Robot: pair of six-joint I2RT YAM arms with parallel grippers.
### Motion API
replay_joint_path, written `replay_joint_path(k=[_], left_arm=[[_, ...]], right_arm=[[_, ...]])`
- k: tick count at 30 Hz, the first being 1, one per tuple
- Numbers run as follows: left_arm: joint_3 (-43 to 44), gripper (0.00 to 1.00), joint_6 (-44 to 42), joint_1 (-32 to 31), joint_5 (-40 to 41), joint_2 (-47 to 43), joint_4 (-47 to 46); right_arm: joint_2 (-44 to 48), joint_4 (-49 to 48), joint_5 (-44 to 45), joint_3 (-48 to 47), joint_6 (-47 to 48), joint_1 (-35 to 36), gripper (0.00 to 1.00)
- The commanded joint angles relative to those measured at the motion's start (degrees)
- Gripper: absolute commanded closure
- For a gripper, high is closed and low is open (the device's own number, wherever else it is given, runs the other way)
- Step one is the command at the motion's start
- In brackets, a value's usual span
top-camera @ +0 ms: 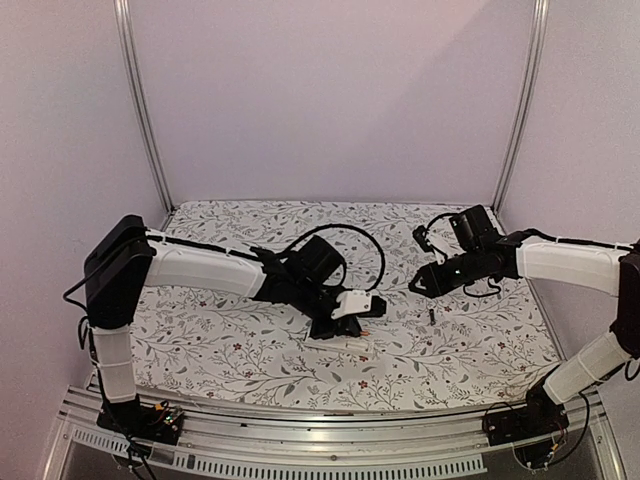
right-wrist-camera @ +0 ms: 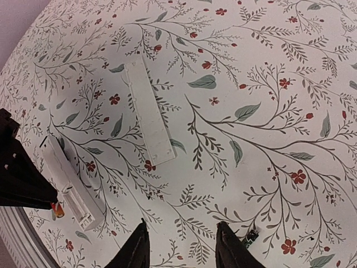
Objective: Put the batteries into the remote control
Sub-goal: Place the battery in the battery compartment.
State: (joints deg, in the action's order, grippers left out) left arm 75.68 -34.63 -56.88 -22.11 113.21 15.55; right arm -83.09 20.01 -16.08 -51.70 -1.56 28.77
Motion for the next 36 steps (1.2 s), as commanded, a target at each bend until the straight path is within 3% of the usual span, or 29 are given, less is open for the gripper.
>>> replay_joint_path(k=[1, 22, 36], left_arm=[[0.6, 1.0, 0.5, -1.1, 1.6, 2.1, 0.5], [2.0, 0.99, -1.5, -3.0, 7.2, 6.0, 2.3], [2.4, 0.79, -2.7, -3.3, 6.1, 6.5, 1.6]], right_arm=[[0.7, -1.5, 0.5, 0.7, -1.2, -0.2, 0.6], [-0.4, -2.2, -2.2, 0.9, -0.6, -0.2, 0.59], [-1.4, -2.1, -4.7, 0.3, 0.1, -0.2, 0.59]])
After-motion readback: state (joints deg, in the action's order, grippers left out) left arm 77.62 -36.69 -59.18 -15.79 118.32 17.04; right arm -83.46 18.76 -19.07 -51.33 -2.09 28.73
